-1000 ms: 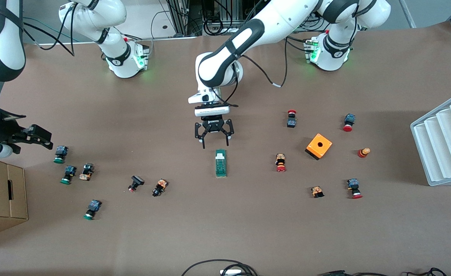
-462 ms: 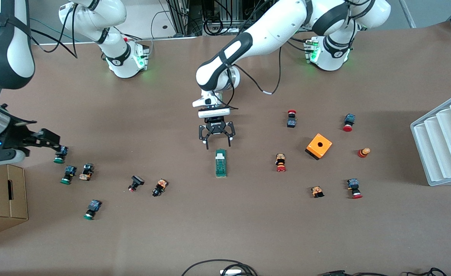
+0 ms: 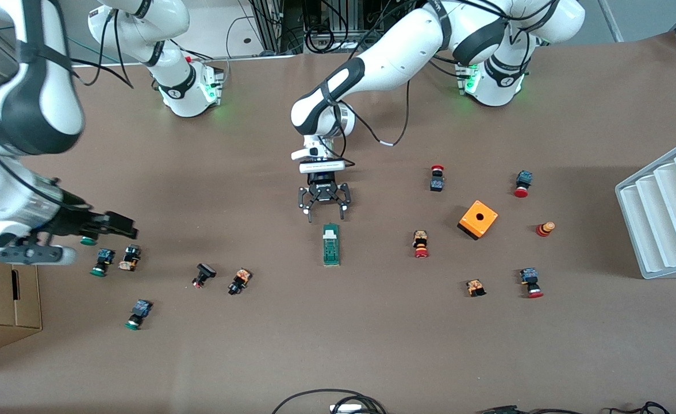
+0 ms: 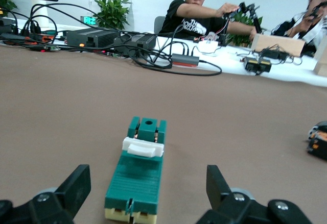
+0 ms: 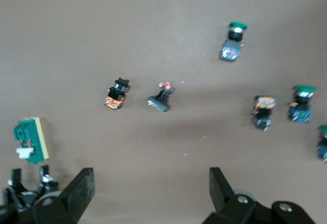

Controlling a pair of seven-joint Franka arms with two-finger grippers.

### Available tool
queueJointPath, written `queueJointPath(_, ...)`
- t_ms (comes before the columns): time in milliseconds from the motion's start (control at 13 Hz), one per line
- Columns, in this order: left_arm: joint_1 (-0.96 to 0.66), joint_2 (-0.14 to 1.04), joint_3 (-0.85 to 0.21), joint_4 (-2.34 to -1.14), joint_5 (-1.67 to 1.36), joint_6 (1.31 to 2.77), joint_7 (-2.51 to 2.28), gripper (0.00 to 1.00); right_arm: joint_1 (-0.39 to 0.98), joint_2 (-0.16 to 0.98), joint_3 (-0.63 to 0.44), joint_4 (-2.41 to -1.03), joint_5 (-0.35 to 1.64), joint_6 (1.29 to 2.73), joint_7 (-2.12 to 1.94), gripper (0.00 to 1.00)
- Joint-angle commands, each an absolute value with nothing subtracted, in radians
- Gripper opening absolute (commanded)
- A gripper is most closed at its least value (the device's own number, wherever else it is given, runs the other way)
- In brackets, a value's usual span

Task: Close load switch with both arms
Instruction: 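Lower the left gripper onto the switch while the right gripper approaches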

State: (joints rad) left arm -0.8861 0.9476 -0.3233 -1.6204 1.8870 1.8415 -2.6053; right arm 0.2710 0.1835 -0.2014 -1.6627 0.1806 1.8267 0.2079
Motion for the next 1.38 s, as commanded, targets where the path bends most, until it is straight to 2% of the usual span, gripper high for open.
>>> queueJointPath(0,-0.89,0.986,-0.324,-1.591,1.927,1.813,-2.643,1.0,0.348,0.268,-0.207,-1.577,0.206,1.825,0.43,1.0)
queueJointPath(231,-0.89,1.006,-0.324,-1.588,1.928,1.795,-2.654,1.0,0.429,0.365,-0.207,-1.488,0.281,1.838,0.711,1.0)
queueJointPath(538,-0.887,1.066,-0.322,-1.546,1.962,1.786,-2.626,1.0,0.543,0.434,-0.209,-1.489,0.317,1.983,0.975,1.0)
queueJointPath(923,-0.885,1.069,-0.322,-1.545,1.947,1.784,-2.557,1.0,0.699,0.554,-0.218,-1.496,0.345,2.184,1.341,1.0)
queueJointPath(1308,-0.884,1.074,-0.322,-1.511,1.895,1.772,-2.453,1.0,0.798,0.644,-0.218,-1.505,0.348,2.345,1.659,0.98)
